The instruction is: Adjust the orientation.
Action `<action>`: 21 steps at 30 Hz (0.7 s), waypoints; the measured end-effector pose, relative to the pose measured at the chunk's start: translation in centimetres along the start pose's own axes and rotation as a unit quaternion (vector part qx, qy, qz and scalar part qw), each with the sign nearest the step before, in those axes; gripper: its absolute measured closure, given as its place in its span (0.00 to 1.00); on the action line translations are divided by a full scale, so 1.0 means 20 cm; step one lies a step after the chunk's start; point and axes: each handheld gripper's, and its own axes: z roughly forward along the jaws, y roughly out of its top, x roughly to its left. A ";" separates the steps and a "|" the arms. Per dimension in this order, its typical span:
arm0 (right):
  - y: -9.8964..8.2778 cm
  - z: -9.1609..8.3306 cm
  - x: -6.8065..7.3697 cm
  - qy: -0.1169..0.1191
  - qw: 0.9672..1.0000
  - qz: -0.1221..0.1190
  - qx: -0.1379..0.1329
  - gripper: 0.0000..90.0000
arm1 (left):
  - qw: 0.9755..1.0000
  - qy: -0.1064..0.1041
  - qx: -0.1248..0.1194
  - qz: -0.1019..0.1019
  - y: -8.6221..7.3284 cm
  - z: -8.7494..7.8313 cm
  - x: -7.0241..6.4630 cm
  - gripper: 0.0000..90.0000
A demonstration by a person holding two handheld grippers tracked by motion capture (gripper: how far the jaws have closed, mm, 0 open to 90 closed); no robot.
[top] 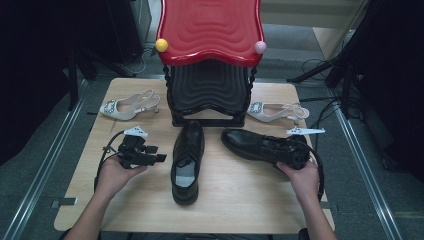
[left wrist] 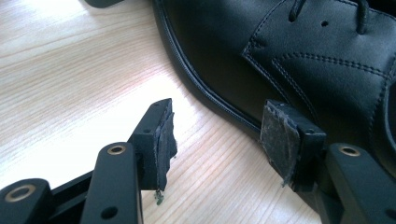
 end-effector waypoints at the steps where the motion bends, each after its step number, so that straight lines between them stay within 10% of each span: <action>1: 0.01 0.01 0.01 0.002 1.000 -0.002 0.000 0.89 | 1.000 0.002 0.000 0.000 -0.01 -0.01 0.00 0.49; 21: 0.12 0.24 0.12 -0.005 0.999 -0.039 0.024 0.88 | 0.999 0.024 -0.015 -0.023 -0.13 -0.11 -0.01 0.49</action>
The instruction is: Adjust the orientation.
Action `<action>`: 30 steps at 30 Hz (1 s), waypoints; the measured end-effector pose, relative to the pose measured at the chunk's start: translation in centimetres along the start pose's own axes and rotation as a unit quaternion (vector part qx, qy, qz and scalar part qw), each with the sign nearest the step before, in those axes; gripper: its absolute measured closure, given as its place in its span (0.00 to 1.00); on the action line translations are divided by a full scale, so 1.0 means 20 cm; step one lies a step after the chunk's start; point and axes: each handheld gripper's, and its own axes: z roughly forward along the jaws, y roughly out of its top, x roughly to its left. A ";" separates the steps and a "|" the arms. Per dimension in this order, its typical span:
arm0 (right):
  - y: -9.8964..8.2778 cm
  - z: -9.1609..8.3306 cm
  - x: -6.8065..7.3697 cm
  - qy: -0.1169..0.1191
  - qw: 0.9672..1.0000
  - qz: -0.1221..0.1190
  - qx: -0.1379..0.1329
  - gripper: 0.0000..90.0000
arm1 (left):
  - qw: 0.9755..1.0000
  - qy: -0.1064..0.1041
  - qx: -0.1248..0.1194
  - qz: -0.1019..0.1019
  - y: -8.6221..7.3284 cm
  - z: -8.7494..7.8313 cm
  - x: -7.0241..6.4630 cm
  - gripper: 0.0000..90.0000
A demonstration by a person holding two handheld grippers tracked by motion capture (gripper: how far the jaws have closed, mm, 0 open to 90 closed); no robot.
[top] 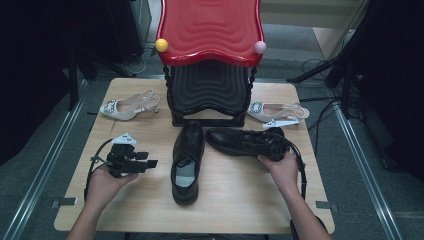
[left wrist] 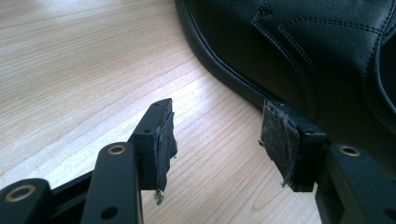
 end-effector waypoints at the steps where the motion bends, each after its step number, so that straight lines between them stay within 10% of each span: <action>1: 0.00 0.01 0.00 0.000 1.000 0.002 0.001 0.88 | 1.000 -0.001 0.000 0.000 0.00 0.00 0.00 0.49; 15: -0.04 0.02 -0.04 0.010 1.000 0.027 -0.005 0.83 | 1.000 -0.002 0.000 0.004 0.00 0.01 -0.01 0.49; 30: -0.08 -0.07 -0.02 -0.034 0.999 -0.019 0.002 0.75 | 1.000 -0.016 0.004 0.018 0.06 0.06 -0.01 0.49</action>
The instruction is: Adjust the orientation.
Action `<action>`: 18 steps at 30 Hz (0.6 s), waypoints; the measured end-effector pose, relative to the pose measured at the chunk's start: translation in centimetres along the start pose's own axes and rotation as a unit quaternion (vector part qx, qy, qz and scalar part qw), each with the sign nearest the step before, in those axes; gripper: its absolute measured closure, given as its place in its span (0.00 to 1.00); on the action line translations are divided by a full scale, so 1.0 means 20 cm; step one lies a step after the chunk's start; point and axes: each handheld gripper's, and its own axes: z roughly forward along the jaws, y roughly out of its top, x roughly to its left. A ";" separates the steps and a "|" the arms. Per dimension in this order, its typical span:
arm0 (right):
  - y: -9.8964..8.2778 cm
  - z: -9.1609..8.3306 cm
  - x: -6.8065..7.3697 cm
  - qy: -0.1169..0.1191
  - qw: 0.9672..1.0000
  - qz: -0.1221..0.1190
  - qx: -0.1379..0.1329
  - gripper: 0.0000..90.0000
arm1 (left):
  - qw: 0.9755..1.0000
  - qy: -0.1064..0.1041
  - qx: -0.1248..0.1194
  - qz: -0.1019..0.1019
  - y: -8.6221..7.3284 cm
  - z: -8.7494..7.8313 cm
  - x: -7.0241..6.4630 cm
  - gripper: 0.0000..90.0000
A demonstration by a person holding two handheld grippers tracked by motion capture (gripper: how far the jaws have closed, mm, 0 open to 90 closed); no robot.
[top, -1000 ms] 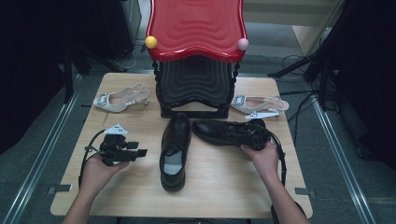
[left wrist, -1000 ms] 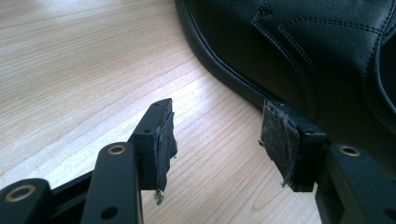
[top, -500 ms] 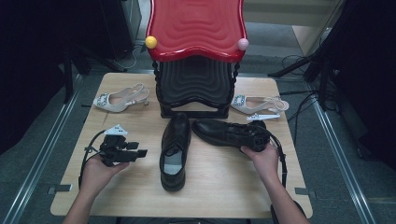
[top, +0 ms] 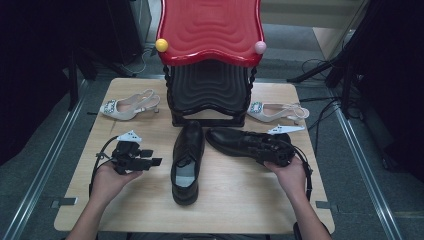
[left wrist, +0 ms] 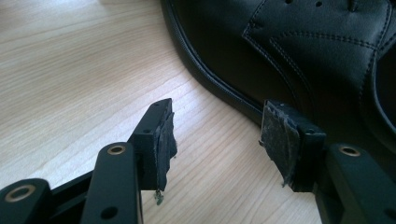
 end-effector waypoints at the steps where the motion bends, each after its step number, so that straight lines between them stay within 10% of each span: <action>1: -0.01 -0.02 -0.01 0.000 1.000 0.003 -0.003 0.75 | 1.000 0.000 0.000 0.001 0.00 0.00 0.00 0.49; 18: -0.06 -0.21 -0.08 -0.016 1.000 0.006 -0.026 1.00 | 1.000 -0.005 0.006 0.012 0.04 0.03 0.00 0.49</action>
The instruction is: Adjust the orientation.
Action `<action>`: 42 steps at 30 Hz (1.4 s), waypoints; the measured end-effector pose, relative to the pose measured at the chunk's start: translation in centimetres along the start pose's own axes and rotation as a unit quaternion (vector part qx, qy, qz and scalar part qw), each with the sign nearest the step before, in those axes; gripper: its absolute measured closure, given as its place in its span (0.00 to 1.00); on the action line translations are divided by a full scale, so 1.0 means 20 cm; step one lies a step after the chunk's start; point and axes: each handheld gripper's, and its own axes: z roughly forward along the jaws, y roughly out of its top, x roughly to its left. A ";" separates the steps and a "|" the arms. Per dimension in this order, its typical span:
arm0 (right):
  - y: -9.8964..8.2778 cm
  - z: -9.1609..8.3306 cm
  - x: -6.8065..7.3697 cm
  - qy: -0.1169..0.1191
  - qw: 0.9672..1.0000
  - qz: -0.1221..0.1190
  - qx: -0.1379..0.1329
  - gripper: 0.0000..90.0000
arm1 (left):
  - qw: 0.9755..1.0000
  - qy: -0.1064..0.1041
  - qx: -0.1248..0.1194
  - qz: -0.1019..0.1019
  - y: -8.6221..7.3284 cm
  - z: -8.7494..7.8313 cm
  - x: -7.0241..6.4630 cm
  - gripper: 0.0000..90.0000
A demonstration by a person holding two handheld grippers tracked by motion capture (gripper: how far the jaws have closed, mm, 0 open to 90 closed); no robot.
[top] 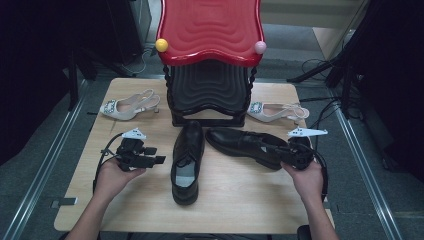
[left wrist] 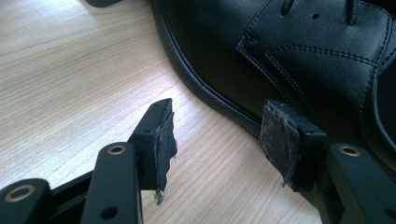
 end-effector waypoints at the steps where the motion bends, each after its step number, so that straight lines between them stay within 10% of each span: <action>1: 0.00 0.00 0.00 -0.002 1.000 0.001 0.000 1.00 | 1.000 -0.001 -0.001 -0.001 0.00 0.00 0.00 0.49; 20: 0.07 0.11 0.03 -0.026 0.999 -0.022 0.036 1.00 | 1.000 0.003 0.000 -0.003 -0.02 -0.01 -0.01 0.49; 42: 0.09 0.15 0.09 0.017 0.998 -0.022 0.057 1.00 | 1.000 0.006 -0.003 -0.011 -0.05 -0.02 0.00 0.49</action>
